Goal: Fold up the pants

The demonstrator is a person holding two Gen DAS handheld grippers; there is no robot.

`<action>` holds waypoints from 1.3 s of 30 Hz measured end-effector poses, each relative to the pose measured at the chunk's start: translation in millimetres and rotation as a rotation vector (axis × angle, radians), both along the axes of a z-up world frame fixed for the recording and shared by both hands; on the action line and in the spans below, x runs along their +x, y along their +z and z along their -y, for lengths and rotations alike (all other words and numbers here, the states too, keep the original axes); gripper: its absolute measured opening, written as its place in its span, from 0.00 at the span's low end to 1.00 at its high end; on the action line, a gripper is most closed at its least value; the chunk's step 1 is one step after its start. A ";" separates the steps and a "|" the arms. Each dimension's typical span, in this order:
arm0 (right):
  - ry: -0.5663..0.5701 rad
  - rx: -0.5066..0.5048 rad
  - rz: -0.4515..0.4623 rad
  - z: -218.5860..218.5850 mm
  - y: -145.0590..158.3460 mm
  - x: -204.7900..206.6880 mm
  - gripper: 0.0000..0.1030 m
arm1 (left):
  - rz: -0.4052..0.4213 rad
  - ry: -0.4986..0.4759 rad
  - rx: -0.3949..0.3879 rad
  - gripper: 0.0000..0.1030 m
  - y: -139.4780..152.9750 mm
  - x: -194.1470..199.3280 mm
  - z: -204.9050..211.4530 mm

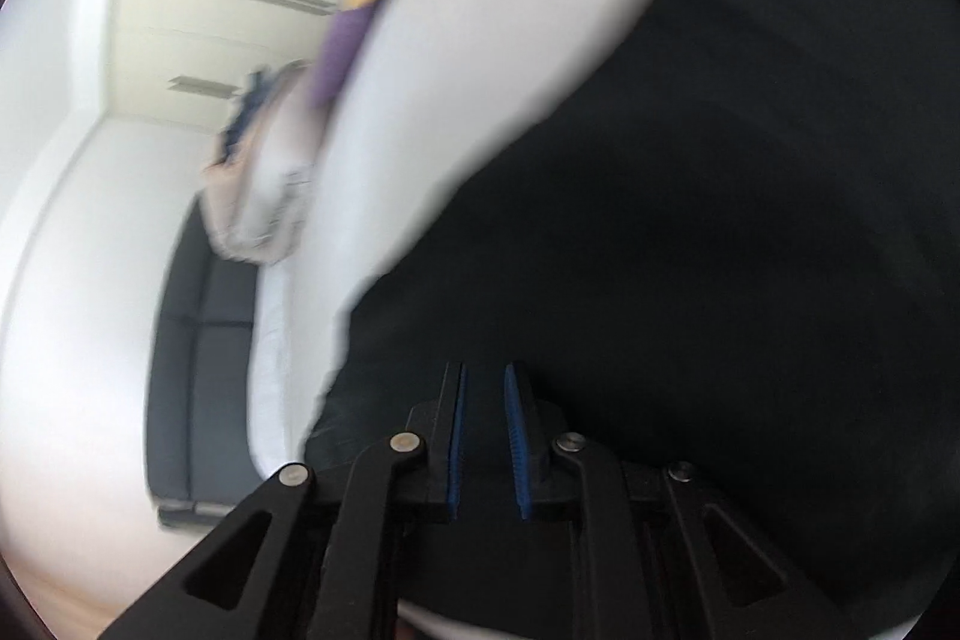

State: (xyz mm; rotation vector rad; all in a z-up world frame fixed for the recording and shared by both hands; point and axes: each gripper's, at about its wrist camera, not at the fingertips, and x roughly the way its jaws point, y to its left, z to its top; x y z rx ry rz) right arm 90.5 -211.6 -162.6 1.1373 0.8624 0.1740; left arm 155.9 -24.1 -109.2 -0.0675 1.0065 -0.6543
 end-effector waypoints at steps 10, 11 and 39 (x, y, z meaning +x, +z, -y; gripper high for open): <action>-0.463 -0.171 0.024 137.5 21.4 -71.3 0.00 | 0.019 0.010 -0.027 0.06 0.1 -10.7 -3.8; -0.503 -0.223 0.010 142.7 32.3 -77.8 0.00 | 0.021 0.014 -0.024 0.06 3.3 -11.3 -4.7; -0.379 -0.160 0.064 156.6 19.4 13.8 0.00 | -0.032 0.187 -0.068 0.06 7.3 107.9 -121.5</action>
